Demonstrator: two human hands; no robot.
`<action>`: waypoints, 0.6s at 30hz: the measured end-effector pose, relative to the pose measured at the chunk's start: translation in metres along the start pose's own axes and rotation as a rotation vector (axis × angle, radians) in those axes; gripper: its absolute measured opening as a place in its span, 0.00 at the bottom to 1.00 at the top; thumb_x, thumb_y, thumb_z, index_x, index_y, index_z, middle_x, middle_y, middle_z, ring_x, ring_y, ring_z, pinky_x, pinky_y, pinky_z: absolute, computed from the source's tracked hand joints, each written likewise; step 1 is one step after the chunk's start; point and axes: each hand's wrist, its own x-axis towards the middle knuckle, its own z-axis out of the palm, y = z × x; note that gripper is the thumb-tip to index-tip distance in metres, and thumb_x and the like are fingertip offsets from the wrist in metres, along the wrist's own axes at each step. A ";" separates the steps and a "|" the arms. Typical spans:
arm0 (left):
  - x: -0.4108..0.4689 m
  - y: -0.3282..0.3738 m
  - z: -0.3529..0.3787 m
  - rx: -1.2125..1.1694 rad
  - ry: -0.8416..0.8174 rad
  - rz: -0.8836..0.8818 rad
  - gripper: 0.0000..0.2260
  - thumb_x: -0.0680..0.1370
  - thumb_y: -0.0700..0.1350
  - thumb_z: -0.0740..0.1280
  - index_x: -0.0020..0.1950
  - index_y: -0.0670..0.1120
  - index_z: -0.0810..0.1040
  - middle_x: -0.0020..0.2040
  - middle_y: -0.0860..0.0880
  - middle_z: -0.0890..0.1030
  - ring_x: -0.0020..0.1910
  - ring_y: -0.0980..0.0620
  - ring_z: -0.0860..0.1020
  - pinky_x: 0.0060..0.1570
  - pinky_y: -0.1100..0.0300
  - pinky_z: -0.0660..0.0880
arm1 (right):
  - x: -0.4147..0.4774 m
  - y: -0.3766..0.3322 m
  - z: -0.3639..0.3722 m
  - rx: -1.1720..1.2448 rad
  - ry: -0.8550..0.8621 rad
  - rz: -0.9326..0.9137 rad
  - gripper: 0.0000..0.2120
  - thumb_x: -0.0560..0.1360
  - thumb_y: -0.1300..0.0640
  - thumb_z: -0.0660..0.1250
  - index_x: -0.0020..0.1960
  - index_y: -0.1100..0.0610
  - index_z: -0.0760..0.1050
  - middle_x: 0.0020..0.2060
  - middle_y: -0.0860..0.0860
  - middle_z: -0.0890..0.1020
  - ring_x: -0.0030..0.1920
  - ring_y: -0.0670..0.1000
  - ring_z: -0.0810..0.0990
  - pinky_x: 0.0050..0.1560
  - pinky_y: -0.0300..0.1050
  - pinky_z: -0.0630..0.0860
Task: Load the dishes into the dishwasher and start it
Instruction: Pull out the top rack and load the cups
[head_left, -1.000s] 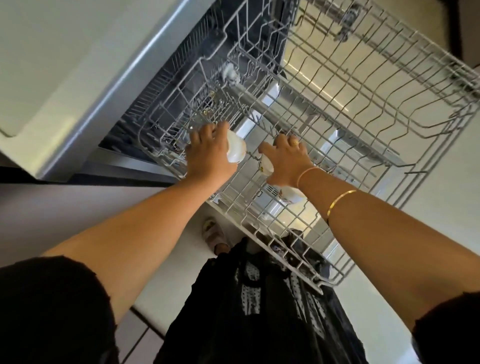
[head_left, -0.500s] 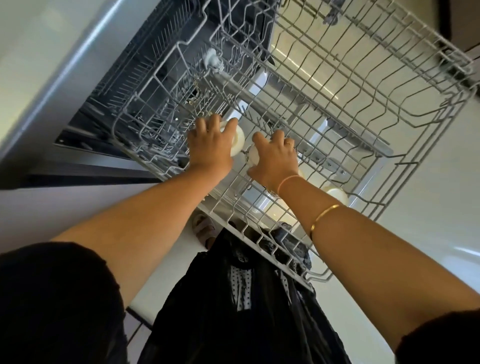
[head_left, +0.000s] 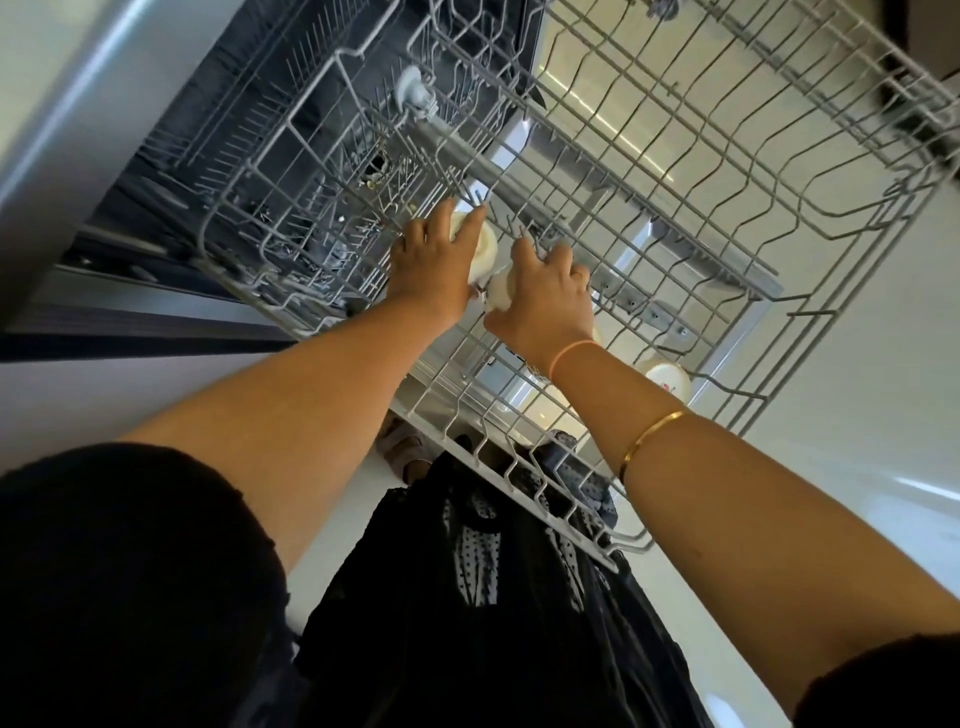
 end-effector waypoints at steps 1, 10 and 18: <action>0.000 0.000 -0.001 0.000 -0.005 0.004 0.38 0.73 0.45 0.71 0.76 0.52 0.52 0.75 0.44 0.54 0.70 0.38 0.59 0.66 0.45 0.63 | -0.002 0.000 0.001 0.018 0.026 0.009 0.30 0.69 0.50 0.70 0.67 0.55 0.61 0.62 0.61 0.65 0.61 0.65 0.66 0.58 0.54 0.69; 0.000 0.001 -0.003 -0.021 -0.012 -0.014 0.38 0.72 0.44 0.72 0.76 0.52 0.53 0.73 0.42 0.57 0.69 0.39 0.60 0.64 0.44 0.63 | 0.003 -0.001 0.011 -0.050 -0.006 0.076 0.33 0.70 0.42 0.66 0.67 0.56 0.59 0.62 0.59 0.67 0.63 0.63 0.67 0.62 0.57 0.64; -0.009 -0.010 -0.013 0.008 0.081 0.060 0.36 0.71 0.42 0.73 0.73 0.51 0.58 0.69 0.40 0.62 0.66 0.38 0.64 0.63 0.46 0.64 | 0.012 0.009 -0.007 0.170 -0.176 0.070 0.33 0.68 0.46 0.70 0.66 0.55 0.60 0.65 0.59 0.64 0.65 0.65 0.64 0.62 0.58 0.68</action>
